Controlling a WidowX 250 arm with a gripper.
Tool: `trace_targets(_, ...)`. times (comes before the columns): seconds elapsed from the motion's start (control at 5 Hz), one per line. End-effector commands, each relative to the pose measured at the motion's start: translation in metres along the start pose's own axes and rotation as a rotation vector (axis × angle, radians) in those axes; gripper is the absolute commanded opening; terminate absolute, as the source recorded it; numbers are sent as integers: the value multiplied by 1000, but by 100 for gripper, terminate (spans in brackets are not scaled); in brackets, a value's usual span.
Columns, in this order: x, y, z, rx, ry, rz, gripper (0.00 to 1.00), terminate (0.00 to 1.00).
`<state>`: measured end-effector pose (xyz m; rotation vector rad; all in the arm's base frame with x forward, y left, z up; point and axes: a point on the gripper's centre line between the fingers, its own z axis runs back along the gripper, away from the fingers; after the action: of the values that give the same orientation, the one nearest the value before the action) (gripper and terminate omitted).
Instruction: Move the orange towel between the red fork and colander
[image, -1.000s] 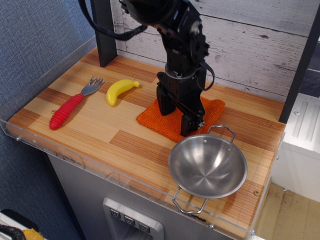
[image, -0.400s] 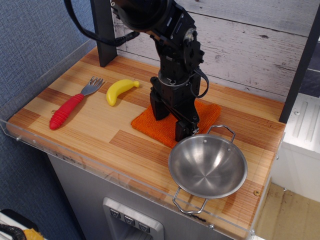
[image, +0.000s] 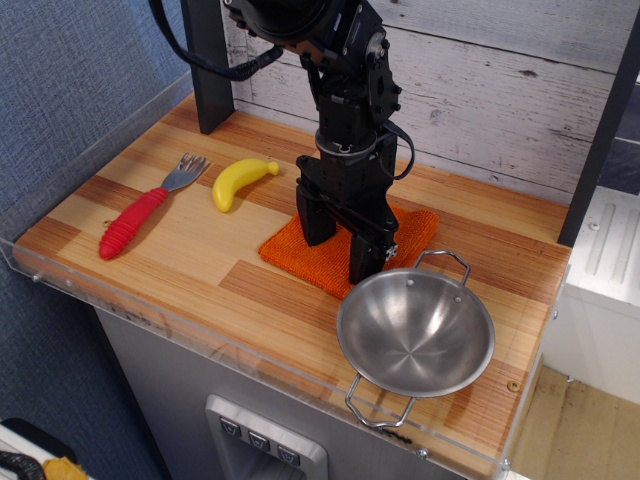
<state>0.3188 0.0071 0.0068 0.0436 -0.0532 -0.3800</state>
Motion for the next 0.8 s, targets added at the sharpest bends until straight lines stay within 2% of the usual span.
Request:
trace_targets(0.0,-31,-4,0,12,22,17,100,0)
trace_targets(0.6,-73,-15,27,2,8,83,100,0)
